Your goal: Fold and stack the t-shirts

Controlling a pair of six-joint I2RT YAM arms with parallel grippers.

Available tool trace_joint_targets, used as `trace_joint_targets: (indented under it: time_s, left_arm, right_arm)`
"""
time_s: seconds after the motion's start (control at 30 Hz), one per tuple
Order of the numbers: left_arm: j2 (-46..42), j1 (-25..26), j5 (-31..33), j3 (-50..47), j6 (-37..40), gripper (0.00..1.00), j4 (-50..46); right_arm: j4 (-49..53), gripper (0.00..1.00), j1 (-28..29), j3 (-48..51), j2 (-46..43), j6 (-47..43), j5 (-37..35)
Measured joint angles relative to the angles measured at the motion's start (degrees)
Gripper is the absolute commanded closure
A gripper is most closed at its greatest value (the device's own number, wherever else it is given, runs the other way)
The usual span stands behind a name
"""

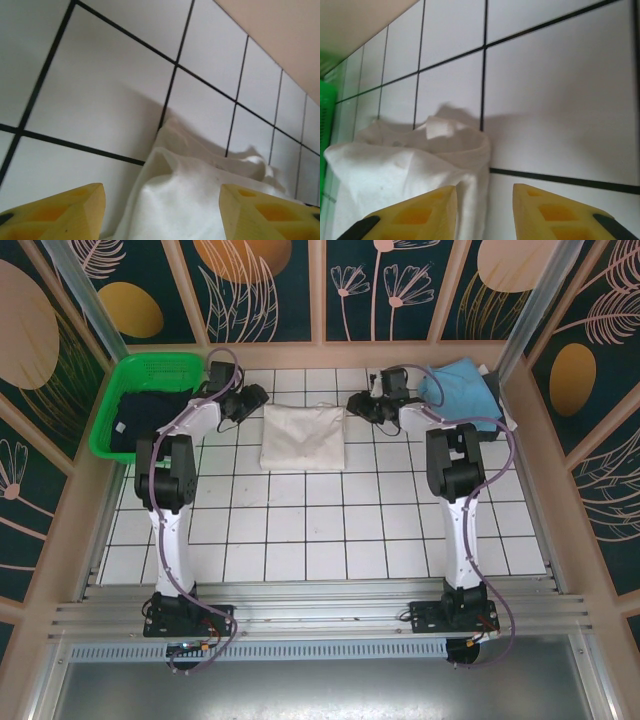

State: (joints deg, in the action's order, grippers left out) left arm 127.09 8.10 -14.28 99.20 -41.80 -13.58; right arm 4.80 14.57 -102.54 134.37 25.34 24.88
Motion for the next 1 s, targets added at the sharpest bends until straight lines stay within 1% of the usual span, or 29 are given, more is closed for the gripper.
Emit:
trace_joint_targets:
  time_s: [0.1,0.2,0.3,0.4,0.5,0.57,0.73,0.83,0.93,1.0]
  left_arm:
    - [-2.80,0.90,0.48,-5.16,1.51,0.38,0.26]
    - [-2.93,3.15,-0.04,-5.53,3.08,0.49,0.26]
    - [0.24,5.33,-1.16,-0.22,4.48,0.50,-0.87]
    - [5.18,6.19,-1.29,6.56,5.49,0.51,-1.64]
    - [9.70,5.57,-1.11,11.37,5.84,0.51,-3.10]
    - [12.61,4.79,-1.11,13.73,5.95,0.47,-4.28]
    - [16.81,3.78,-2.32,20.24,6.21,0.47,-5.38]
    - [18.21,3.78,-3.58,22.25,6.25,0.46,-5.46]
    - [19.41,4.04,-6.08,23.17,6.56,0.42,-5.29]
    - [21.27,4.68,-8.22,26.45,7.30,0.41,-5.27]
  right_arm:
    - [-1.14,0.63,1.42,5.86,-4.85,-1.36,-2.62]
    - [-2.93,0.68,4.81,7.65,-7.23,-2.38,-3.39]
    - [-3.30,0.70,8.17,4.70,-5.49,-2.78,-2.82]
    - [-3.10,0.72,9.29,0.11,-1.27,-2.80,-2.51]
    - [-1.86,0.73,8.33,-3.74,3.17,-2.80,-2.62]
    - [-0.48,0.73,7.13,-5.07,5.57,-2.80,-2.89]
    - [0.39,0.75,5.84,-4.81,6.14,-2.82,-3.10]
    - [-0.68,0.77,6.21,-0.31,3.43,-2.95,-4.42]
    - [-2.89,0.79,7.58,11.54,-3.87,-2.51,-5.40]
    - [-4.07,0.79,9.77,20.87,-10.01,-1.79,-6.47]
